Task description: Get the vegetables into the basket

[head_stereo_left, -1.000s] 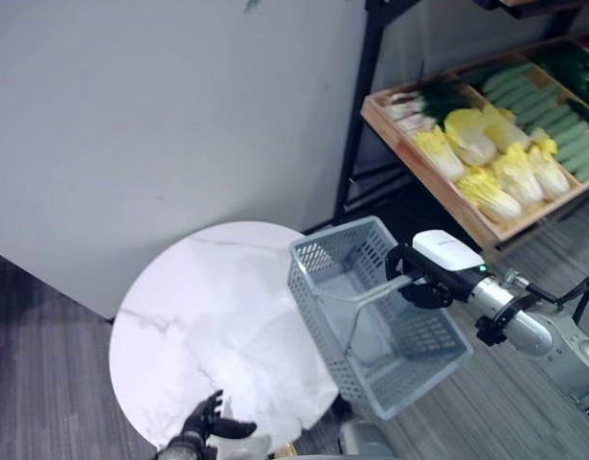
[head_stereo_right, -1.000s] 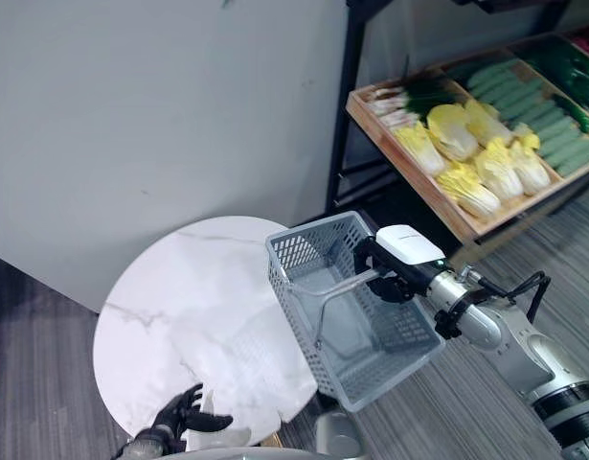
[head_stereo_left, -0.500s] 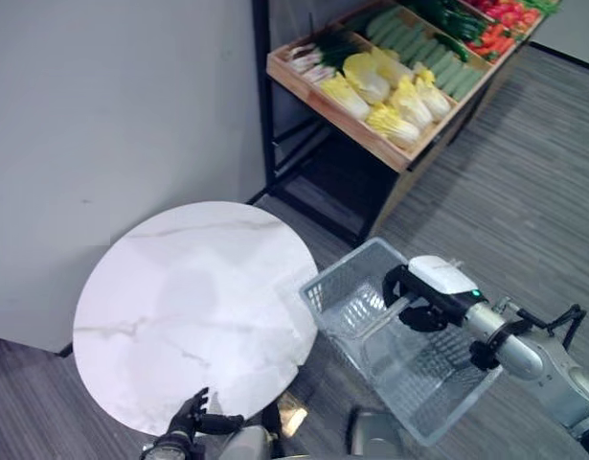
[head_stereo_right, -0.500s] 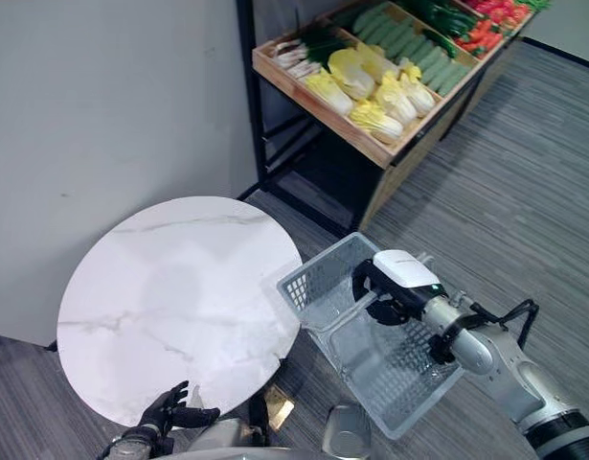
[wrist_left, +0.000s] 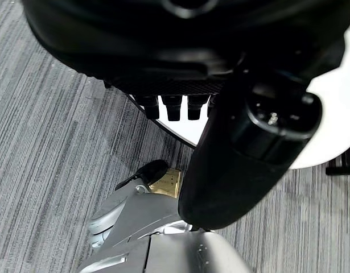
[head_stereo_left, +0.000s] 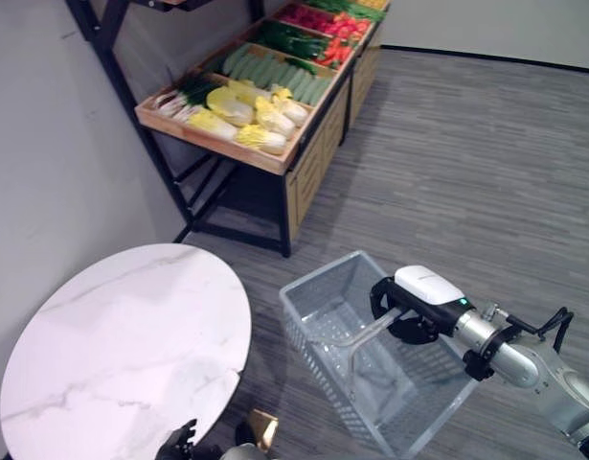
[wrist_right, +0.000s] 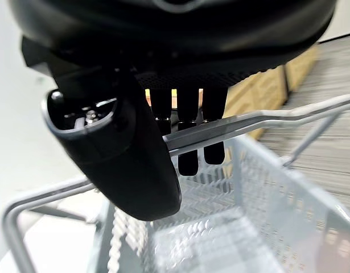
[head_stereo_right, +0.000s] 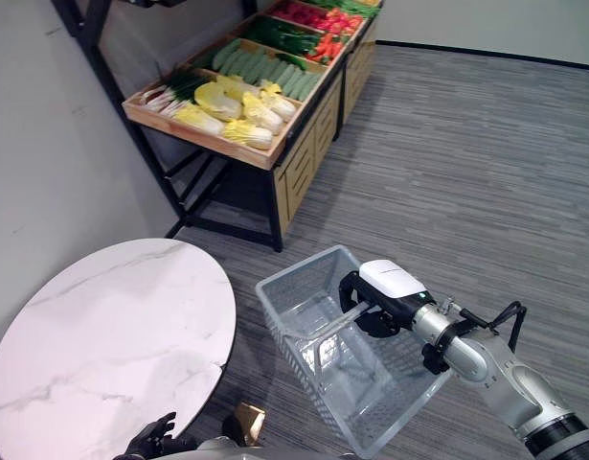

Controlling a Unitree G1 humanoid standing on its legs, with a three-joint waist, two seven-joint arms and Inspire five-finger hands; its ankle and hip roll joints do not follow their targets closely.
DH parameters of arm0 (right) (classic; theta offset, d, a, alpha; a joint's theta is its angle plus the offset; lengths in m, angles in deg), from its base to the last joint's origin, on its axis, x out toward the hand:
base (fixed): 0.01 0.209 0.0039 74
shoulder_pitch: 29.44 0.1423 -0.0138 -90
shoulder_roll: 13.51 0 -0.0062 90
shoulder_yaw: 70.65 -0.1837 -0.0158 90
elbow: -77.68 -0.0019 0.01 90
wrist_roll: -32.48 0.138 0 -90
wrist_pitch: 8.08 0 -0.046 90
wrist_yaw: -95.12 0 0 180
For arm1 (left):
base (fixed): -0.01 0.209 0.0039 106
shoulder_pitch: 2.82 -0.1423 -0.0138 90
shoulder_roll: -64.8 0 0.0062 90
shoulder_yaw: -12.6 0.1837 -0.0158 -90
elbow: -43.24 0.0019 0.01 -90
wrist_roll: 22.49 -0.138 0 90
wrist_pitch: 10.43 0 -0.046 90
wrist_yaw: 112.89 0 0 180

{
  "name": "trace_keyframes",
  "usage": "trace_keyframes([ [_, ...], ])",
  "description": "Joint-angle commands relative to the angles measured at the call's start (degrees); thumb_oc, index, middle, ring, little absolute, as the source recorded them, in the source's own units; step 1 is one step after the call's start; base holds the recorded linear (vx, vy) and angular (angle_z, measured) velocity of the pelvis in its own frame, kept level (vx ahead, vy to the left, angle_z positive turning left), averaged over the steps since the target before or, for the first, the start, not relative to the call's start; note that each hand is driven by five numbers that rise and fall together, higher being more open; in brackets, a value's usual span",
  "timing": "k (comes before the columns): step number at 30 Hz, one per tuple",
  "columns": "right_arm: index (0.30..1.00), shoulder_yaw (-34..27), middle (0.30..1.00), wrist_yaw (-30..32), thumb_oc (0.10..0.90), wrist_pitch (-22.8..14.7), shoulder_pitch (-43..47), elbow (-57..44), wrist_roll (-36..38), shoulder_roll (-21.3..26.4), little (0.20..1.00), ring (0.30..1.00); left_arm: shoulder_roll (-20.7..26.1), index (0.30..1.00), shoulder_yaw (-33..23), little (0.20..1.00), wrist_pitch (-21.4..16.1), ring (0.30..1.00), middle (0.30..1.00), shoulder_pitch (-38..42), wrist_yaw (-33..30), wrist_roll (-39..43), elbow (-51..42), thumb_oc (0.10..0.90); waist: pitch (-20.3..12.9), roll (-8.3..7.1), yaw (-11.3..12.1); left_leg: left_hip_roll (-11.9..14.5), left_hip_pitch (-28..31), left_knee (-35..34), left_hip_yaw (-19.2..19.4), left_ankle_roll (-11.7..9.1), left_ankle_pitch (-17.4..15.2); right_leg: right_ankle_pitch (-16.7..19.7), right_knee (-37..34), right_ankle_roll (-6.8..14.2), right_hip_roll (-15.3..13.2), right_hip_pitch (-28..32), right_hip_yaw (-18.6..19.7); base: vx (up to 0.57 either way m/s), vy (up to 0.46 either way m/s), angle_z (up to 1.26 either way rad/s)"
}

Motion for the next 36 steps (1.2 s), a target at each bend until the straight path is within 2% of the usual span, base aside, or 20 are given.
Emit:
trace_keyframes([
  [1, 0.300, -7.5, 0.300, 5.7, 0.400, -3.0, 6.1, -5.9, 4.7, -1.1, 0.300, 0.300, -1.1, 1.000, 0.3, 1.000, -1.4, 1.000, 1.000, 3.6, 0.4, -1.7, -0.2, 0.900, 1.5, -3.18, 0.8, -1.8, -0.9, 3.2, -0.7, -1.1, -3.2, 0.9, -0.4, -0.8, 0.3, -0.9, 1.3, -0.07, -0.252, -0.26],
  [3, 0.300, -8.0, 0.300, 6.1, 0.400, -2.8, 5.5, -4.7, 5.1, -1.3, 0.300, 0.300, -1.3, 1.000, 0.5, 1.000, -1.5, 1.000, 1.000, 3.7, 0.2, -1.4, -0.6, 0.900, 1.9, -3.03, 0.6, -1.1, -1.3, 5.0, -1.5, -1.4, -3.4, 0.6, -0.3, -1.4, 0.9, -1.0, 1.9, -0.06, -0.215, -0.35],
  [4, 0.300, -9.4, 0.300, 6.8, 0.400, -2.7, 4.1, -3.0, 5.9, -2.0, 0.300, 0.300, -1.5, 1.000, 0.6, 1.000, -1.6, 1.000, 1.000, 4.0, 0.0, -0.9, -1.1, 0.900, 3.1, -2.84, -0.1, 0.1, -1.9, 9.1, -3.5, -1.7, -3.8, 0.5, -0.6, -2.3, 1.7, -0.7, 3.3, -0.06, -0.232, -0.28],
  [5, 0.300, -9.1, 0.300, 7.3, 0.400, -2.6, 4.6, -1.0, 6.3, -2.3, 0.300, 0.300, -1.6, 1.000, 0.9, 1.000, -1.8, 1.000, 1.000, 4.1, -0.4, -0.5, -1.3, 0.900, 3.6, -2.81, 0.4, -0.9, -2.6, 11.0, -7.8, -1.8, -2.9, 0.8, -1.0, -2.7, 2.0, -0.7, 4.6, -0.05, -0.172, -0.37],
  [7, 0.300, -9.1, 0.300, 8.0, 0.400, -2.3, 5.2, 2.4, 6.2, -2.4, 0.300, 0.300, -2.5, 1.000, 1.3, 1.000, -1.9, 1.000, 1.000, 3.8, -1.1, 0.9, -2.4, 0.900, 4.0, -3.05, 2.1, -7.0, -4.2, 10.7, -18.6, -1.1, -5.5, 1.5, -2.3, -2.4, 1.8, -1.0, 7.2, 0.00, -0.059, -0.73],
  [8, 0.300, -9.0, 0.300, 8.0, 0.400, -2.3, 5.2, 2.4, 6.2, -2.4, 0.300, 0.300, -2.4, 1.000, 1.3, 1.000, -1.9, 1.000, 1.000, 3.8, -1.1, 0.9, -2.4, 0.900, 3.9, -3.10, 2.0, -7.1, -4.4, 10.6, -18.6, -1.1, -5.3, 1.6, -2.3, -2.4, 1.7, -1.1, 7.1, 0.10, -0.048, -1.06],
  [9, 0.300, -10.4, 0.300, 8.9, 0.400, -2.2, 4.3, 4.4, 5.5, -2.6, 0.300, 0.300, -2.7, 1.000, 2.1, 1.000, -2.4, 1.000, 1.000, 4.1, -1.0, 1.8, -2.1, 0.900, 3.6, -2.80, 2.4, -10.9, -6.0, 5.6, -24.7, -0.2, -6.0, 2.6, -2.5, -1.9, 2.2, -2.1, 10.4, 0.08, -0.022, -1.08],
  [14, 0.300, -11.8, 0.300, 9.9, 0.400, -2.2, 3.5, 6.0, 4.6, -3.4, 0.300, 0.300, -3.0, 1.000, 2.9, 1.000, -2.5, 1.000, 1.000, 5.1, -0.9, 0.5, -0.7, 0.900, 3.2, -2.07, 1.5, -11.0, -5.2, 1.5, -24.1, 0.6, -5.4, 2.3, -2.0, -1.4, 2.4, -3.6, 12.6, 0.08, 0.071, -0.88],
  [23, 0.300, -11.2, 0.300, 9.8, 0.400, -0.8, 4.2, 10.0, 5.3, -6.9, 0.300, 0.300, -2.2, 1.000, 3.3, 1.000, -2.4, 1.000, 1.000, 5.7, -0.4, 0.2, -0.1, 0.900, 2.8, -3.59, 1.7, -13.5, -4.4, 3.6, -19.1, 4.2, -9.9, 1.7, 2.5, 1.2, -0.8, -5.9, 15.6, 0.14, 0.175, -0.23],
  [24, 0.300, -10.6, 0.300, 9.9, 0.400, -0.4, 4.8, 11.7, 5.3, -7.6, 0.300, 0.300, -1.6, 1.000, 3.8, 1.000, -2.1, 1.000, 1.000, 5.8, -0.3, 0.2, -1.5, 0.900, 3.3, -3.62, 2.0, -14.3, -4.1, 4.4, -19.5, 5.5, -11.1, 2.0, 8.5, 1.8, -0.8, -7.8, 15.6, 0.10, 0.114, -0.21],
  [25, 0.300, -10.4, 0.300, 10.0, 0.400, -0.4, 5.0, 11.8, 5.3, -7.7, 0.300, 0.300, -1.5, 1.000, 3.7, 1.000, -2.1, 1.000, 1.000, 5.8, -0.3, 0.2, -1.5, 0.900, 3.3, -3.69, 2.0, -14.3, -4.2, 4.5, -19.4, 5.5, -11.2, 1.8, 8.9, 1.9, -0.8, -8.2, 15.8, 0.19, 0.218, -0.13],
  [26, 0.300, -10.1, 0.300, 10.2, 0.400, 0.0, 5.5, 12.9, 4.8, -8.0, 0.300, 0.300, -0.9, 1.000, 4.0, 1.000, -1.9, 1.000, 1.000, 5.8, -0.2, 0.3, -2.3, 0.900, 4.0, -3.52, 2.0, -14.8, -3.4, 5.3, -19.6, 6.6, -12.2, 4.2, 16.1, 2.4, -0.6, -10.8, 15.3, 0.09, 0.105, -0.09],
  [27, 0.300, -10.0, 0.300, 10.2, 0.400, 0.0, 5.5, 12.9, 4.8, -8.0, 0.300, 0.300, -0.9, 1.000, 4.0, 1.000, -1.9, 1.000, 1.000, 5.8, -0.2, 0.3, -2.3, 0.900, 4.0, -3.58, 2.0, -14.9, -3.5, 5.4, -19.5, 6.6, -12.2, 4.0, 16.4, 2.4, -0.6, -11.0, 15.4, 0.16, 0.176, -0.10],
  [28, 0.300, -10.0, 0.300, 10.2, 0.400, 0.2, 5.8, 12.8, 4.3, -8.0, 0.300, 0.300, -0.6, 1.000, 4.0, 1.000, -1.8, 1.000, 1.000, 5.8, -0.1, 0.6, -2.7, 0.900, 4.7, -3.34, 2.0, -15.3, -2.8, 6.2, -19.4, 7.3, -13.2, 6.5, 21.4, 2.7, -1.1, -12.8, 14.5, 0.12, 0.139, -0.07],
  [29, 0.300, -10.1, 0.300, 9.9, 0.400, 0.4, 5.9, 11.9, 4.1, -8.0, 0.300, 0.300, -0.3, 1.000, 4.0, 1.000, -1.6, 1.000, 1.000, 5.7, 0.0, 1.0, -3.3, 0.900, 5.3, -2.77, 1.6, -15.3, -1.9, 6.6, -19.7, 7.8, -13.7, 7.8, 26.2, 2.4, -0.9, -14.5, 13.9, 0.21, 0.197, -0.02],
  [31, 0.300, -10.3, 0.300, 9.9, 0.400, 0.5, 5.7, 12.1, 3.8, -8.1, 0.300, 0.300, 0.0, 1.000, 4.3, 1.000, -1.6, 1.000, 1.000, 5.6, 0.2, 1.1, -3.8, 0.900, 6.2, -1.89, 1.0, -15.2, 0.6, 7.0, -20.2, 8.1, -15.0, 7.5, 30.5, 1.7, -0.3, -18.5, 12.0, 0.30, 0.160, 0.06],
  [32, 0.300, -10.3, 0.300, 9.8, 0.400, 0.5, 5.8, 12.0, 3.9, -8.2, 0.300, 0.300, 0.1, 1.000, 4.3, 1.000, -1.6, 1.000, 1.000, 5.6, 0.1, 1.1, -3.5, 0.900, 6.2, -1.85, 0.7, -15.4, 2.3, 6.6, -19.9, 7.9, -15.4, 6.6, 28.5, 1.2, -0.8, -19.9, 9.4, 0.50, 0.070, 0.11],
  [33, 0.300, -10.3, 0.300, 9.7, 0.400, 0.4, 5.8, 11.7, 4.3, -8.1, 0.300, 0.300, 0.3, 1.000, 3.8, 1.000, -1.4, 1.000, 1.000, 5.8, 0.1, 1.2, -2.6, 0.900, 6.0, -2.30, 0.0, -16.1, 4.7, 5.8, -20.4, 7.3, -16.5, 5.8, 22.4, 0.5, -0.8, -22.0, 7.4, 0.40, 0.013, 0.04],
  [34, 0.300, -10.2, 0.300, 9.7, 0.400, 0.4, 5.8, 11.7, 4.3, -8.0, 0.300, 0.300, 0.2, 1.000, 3.8, 1.000, -1.4, 1.000, 1.000, 5.8, 0.1, 1.2, -2.6, 0.900, 6.3, -2.03, -0.3, -15.8, 5.1, 5.7, -20.7, 7.2, -16.7, 5.7, 22.1, 0.5, -0.6, -21.3, 7.0, 0.41, -0.060, -0.02],
  [36, 0.300, -10.1, 0.300, 10.4, 0.400, 0.2, 6.1, 12.0, 4.9, -7.7, 0.300, 0.300, 0.1, 1.000, 3.6, 1.000, -1.3, 1.000, 1.000, 6.4, 0.0, 0.8, -1.7, 0.900, 6.4, -2.59, -1.2, -16.2, 8.0, 5.2, -22.2, 5.9, -17.7, 7.4, 12.9, 1.2, -1.1, -23.6, 6.3, 0.39, -0.125, 0.01],
])
